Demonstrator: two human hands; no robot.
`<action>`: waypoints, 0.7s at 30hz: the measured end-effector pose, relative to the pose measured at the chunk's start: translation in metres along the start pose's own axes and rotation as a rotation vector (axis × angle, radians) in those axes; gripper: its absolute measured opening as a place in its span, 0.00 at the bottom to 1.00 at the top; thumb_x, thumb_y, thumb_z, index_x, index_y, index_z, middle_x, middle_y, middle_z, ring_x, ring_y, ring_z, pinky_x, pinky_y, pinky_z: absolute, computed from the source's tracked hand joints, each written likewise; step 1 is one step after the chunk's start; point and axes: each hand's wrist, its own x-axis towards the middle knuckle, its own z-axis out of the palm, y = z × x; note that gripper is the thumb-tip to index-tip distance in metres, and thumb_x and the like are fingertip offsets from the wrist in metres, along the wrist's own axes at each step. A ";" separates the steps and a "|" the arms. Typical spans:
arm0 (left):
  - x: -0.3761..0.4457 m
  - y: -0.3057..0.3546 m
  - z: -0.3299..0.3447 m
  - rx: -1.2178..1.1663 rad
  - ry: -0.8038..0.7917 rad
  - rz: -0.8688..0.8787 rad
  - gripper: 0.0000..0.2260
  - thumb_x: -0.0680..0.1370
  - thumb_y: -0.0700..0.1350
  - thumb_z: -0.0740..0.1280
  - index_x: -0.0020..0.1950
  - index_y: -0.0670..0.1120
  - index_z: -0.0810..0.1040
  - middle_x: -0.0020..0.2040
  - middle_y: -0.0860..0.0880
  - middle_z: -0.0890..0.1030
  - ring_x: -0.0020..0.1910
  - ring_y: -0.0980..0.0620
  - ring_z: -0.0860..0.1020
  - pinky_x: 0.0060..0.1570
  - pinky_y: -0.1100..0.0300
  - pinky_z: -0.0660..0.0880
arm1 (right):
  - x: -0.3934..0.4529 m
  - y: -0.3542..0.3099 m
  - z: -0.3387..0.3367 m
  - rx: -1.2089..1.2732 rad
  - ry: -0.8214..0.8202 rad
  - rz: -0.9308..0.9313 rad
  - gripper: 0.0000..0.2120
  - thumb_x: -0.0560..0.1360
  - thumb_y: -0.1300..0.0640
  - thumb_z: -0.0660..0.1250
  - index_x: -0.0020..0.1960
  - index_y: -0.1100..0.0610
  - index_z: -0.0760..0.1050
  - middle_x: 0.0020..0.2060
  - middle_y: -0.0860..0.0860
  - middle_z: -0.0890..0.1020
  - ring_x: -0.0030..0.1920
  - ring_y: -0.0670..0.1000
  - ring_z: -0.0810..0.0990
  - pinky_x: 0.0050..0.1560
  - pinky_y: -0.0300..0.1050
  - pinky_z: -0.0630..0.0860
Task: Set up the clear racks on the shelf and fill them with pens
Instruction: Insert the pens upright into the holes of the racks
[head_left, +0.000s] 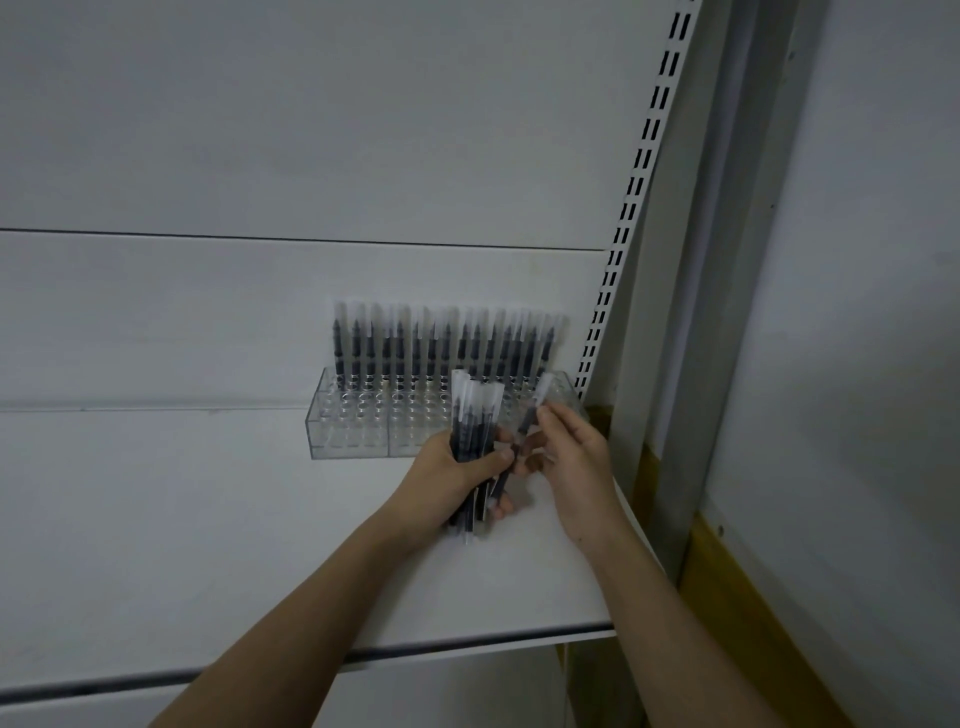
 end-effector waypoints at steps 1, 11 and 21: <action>0.000 0.000 0.000 0.008 0.005 0.004 0.10 0.80 0.37 0.67 0.57 0.31 0.73 0.47 0.27 0.79 0.30 0.42 0.77 0.28 0.57 0.77 | 0.000 0.001 0.000 -0.009 -0.007 -0.006 0.08 0.80 0.57 0.65 0.56 0.58 0.81 0.44 0.59 0.84 0.41 0.54 0.81 0.41 0.46 0.77; 0.003 -0.002 -0.001 0.008 0.031 -0.005 0.12 0.80 0.40 0.67 0.59 0.34 0.72 0.47 0.30 0.80 0.29 0.42 0.80 0.30 0.55 0.79 | 0.004 0.003 -0.003 -0.055 0.019 -0.069 0.09 0.79 0.58 0.67 0.58 0.58 0.81 0.47 0.58 0.84 0.44 0.56 0.81 0.45 0.49 0.79; 0.001 0.001 0.000 -0.040 0.038 -0.016 0.08 0.81 0.40 0.65 0.58 0.38 0.72 0.44 0.42 0.84 0.30 0.44 0.81 0.29 0.56 0.78 | 0.067 -0.069 -0.014 -0.341 0.212 -0.345 0.07 0.80 0.58 0.66 0.57 0.53 0.78 0.46 0.46 0.83 0.43 0.42 0.83 0.45 0.38 0.81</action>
